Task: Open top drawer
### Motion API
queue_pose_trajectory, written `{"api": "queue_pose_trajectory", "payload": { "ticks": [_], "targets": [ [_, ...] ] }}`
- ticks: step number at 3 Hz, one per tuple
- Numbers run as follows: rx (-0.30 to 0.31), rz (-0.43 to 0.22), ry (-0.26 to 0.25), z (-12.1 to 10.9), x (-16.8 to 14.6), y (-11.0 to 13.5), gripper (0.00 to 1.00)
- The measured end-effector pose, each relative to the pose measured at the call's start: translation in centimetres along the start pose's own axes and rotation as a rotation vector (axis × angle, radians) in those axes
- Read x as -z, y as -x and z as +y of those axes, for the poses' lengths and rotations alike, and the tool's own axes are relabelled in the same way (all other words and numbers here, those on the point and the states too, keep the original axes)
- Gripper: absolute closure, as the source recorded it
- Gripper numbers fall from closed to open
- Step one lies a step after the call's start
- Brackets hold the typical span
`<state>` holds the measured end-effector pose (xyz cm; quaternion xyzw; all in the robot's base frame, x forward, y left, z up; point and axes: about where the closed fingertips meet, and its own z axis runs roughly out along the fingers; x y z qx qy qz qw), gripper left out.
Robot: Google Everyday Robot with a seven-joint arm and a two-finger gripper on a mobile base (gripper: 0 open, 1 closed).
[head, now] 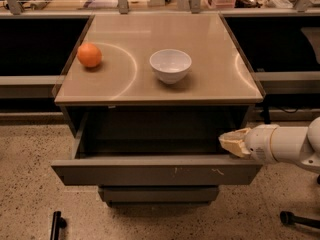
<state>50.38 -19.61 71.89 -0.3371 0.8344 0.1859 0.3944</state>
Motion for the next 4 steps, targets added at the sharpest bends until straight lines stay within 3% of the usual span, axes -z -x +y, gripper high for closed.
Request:
{"api": "queue_pose_trajectory", "payload": {
  "ticks": [3,4],
  "targets": [
    [0.0,0.0,0.0,0.01,0.0,0.0,0.12],
    [0.0,0.0,0.0,0.01,0.0,0.0,0.0]
  ]
}}
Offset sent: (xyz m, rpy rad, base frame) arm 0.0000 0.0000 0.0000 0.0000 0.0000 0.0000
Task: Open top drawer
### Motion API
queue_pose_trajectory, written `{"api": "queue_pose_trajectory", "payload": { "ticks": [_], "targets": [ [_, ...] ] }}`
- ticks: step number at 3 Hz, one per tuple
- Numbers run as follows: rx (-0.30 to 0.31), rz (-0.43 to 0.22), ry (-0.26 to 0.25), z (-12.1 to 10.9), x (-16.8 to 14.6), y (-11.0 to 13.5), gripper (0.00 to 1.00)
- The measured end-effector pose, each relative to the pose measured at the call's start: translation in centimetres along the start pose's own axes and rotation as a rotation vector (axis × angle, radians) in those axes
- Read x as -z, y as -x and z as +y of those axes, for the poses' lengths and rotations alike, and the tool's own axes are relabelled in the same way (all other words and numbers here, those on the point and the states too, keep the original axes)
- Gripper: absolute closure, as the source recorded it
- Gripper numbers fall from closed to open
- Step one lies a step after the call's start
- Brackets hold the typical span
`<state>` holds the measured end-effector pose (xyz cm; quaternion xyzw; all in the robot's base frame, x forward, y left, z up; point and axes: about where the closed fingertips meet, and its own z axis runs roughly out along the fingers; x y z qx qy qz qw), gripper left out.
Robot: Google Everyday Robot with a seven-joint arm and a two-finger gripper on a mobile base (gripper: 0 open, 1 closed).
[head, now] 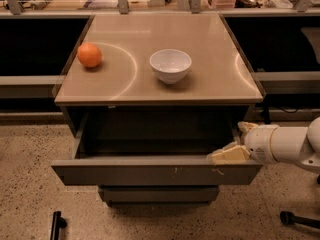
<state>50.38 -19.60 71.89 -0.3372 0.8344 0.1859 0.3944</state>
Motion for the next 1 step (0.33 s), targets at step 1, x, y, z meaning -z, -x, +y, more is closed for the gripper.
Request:
{"api": "queue_pose_trajectory", "payload": {
  "ticks": [1],
  "targets": [
    [0.0,0.0,0.0,0.0,0.0,0.0,0.0]
  ]
}}
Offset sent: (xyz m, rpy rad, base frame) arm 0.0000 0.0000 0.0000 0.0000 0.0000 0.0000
